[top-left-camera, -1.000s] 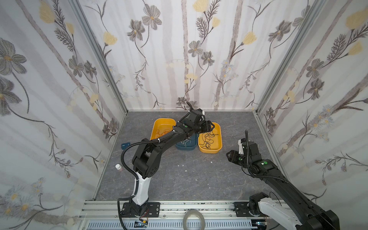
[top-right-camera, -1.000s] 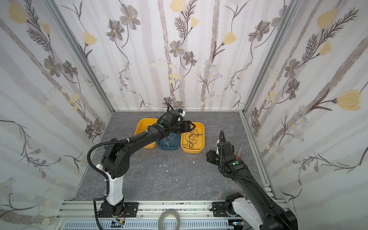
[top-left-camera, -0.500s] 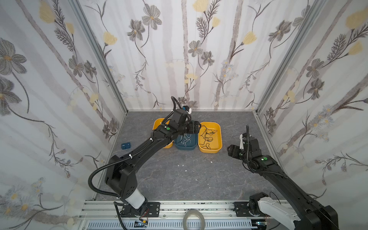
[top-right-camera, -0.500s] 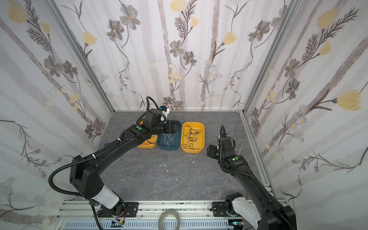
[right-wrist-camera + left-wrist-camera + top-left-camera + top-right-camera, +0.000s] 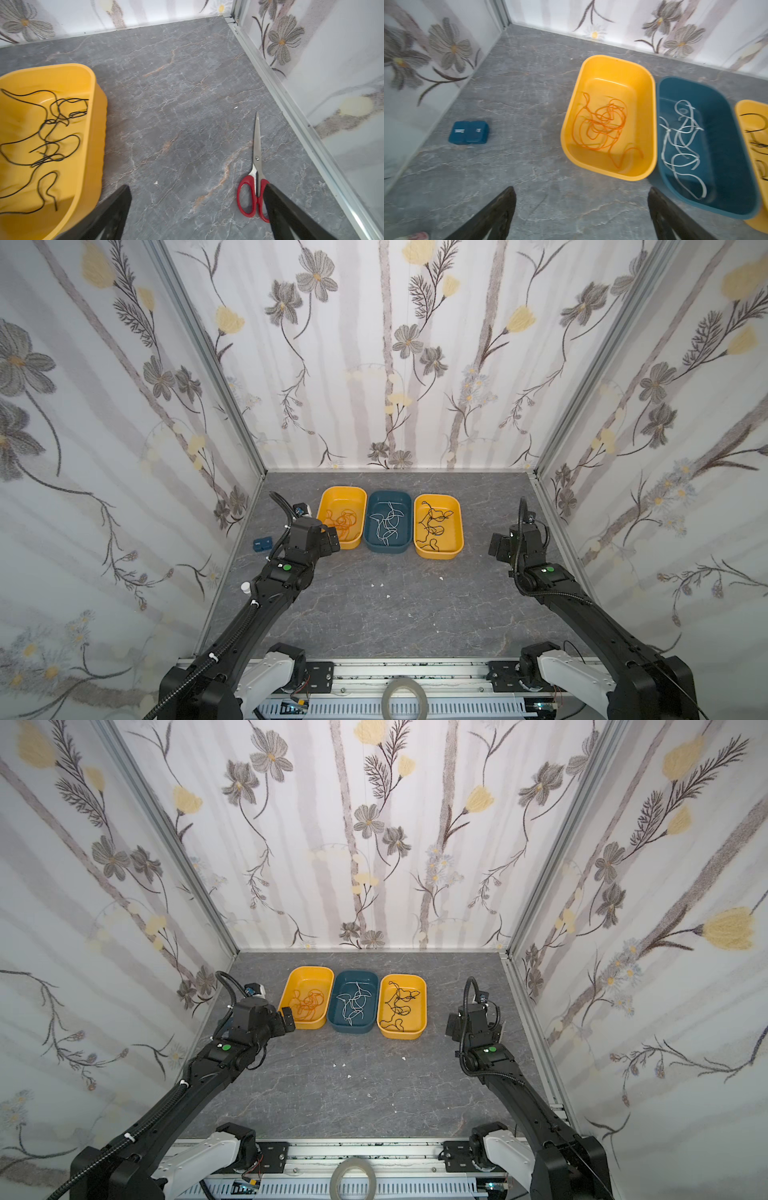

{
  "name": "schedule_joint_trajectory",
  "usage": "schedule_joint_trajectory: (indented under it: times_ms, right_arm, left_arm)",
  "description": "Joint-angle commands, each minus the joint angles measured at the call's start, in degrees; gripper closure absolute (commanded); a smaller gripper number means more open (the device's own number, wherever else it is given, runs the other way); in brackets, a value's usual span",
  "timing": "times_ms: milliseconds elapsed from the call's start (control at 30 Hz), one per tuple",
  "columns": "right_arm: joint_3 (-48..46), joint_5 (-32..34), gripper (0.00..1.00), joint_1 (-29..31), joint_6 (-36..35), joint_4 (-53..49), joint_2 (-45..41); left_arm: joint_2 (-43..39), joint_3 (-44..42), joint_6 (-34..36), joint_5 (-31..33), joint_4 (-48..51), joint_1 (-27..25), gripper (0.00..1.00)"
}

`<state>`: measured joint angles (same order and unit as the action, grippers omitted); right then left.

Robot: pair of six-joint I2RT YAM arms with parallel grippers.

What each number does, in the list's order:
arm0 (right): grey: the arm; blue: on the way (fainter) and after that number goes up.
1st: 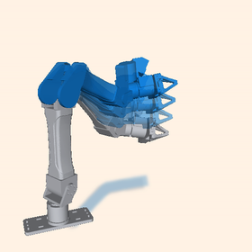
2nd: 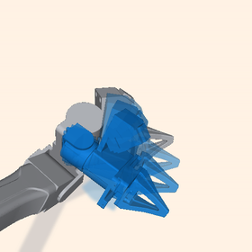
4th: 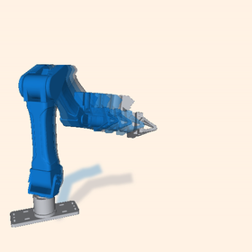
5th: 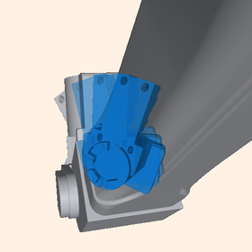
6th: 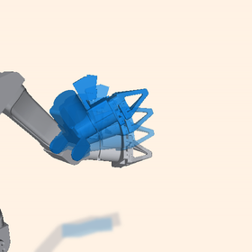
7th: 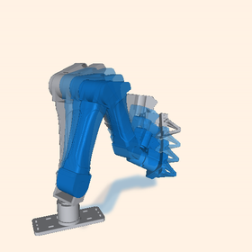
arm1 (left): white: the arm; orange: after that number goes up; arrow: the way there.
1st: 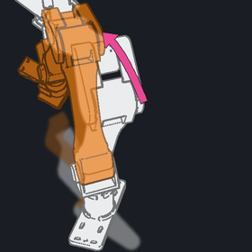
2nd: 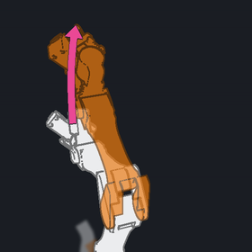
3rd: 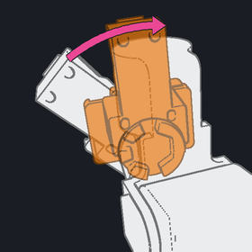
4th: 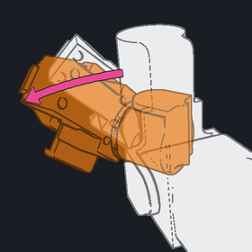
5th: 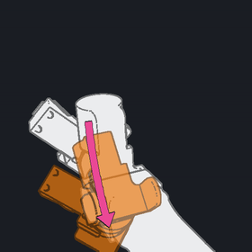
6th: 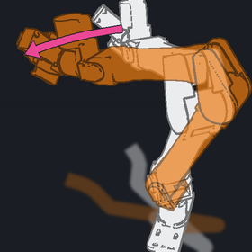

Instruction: Untangle the cables

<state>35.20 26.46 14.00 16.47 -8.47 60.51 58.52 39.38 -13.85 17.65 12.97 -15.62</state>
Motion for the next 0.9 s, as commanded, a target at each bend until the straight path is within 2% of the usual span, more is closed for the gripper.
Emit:
schedule_joint_trajectory:
  times_ms: [0,133,300,400,500,667,767,833,867]
  right_arm:
    - [-2.7,6.9,0.01,-0.7,-3.8,7.3,0.7]
    - [-6.4,7.8,0.01,-2.9,-5.2,14.1,2.1]
    - [-12.1,6.7,0.01,-5.3,-8.2,25.7,3.9]
    - [-16.5,3.9,0.01,-6.9,-9.2,33.4,4.1]
    - [-19.9,-1.7,0.01,-8.7,-11.0,40.3,2.9]
    - [-23.1,-8.2,0.01,-10.0,-14.8,53.3,6.1]
    - [-22.3,-10.6,0.01,-10.8,-16.5,59.4,11.2]
    - [-21.0,-14.5,0.01,-12.2,-14.9,61.3,15.1]
    - [-20.3,-15.6,0.01,-12.7,-14.6,63.6,18.0]
  left_arm:
    - [0.2,-3.5,6.5,7.0,-9.7,3.8,0.0]
    - [3.4,-10.4,8.9,7.9,-25.4,8.1,0.0]
    - [11.8,-16.1,10.2,3.1,-43.6,10.4,0.0]
    - [16.3,-19.3,11.5,2.5,-52.8,10.6,0.0]
    - [19.0,-21.1,12.3,1.3,-60.8,11.0,0.0]
    - [28.2,-24.8,12.9,0.7,-77.4,11.1,0.0]
    - [30.5,-24.5,13.1,-0.3,-79.3,11.1,0.0]
    - [32.9,-24.5,13.6,0.0,-82.3,11.1,0.0]
    - [31.4,-24.0,13.0,-0.3,-79.1,11.2,0.0]
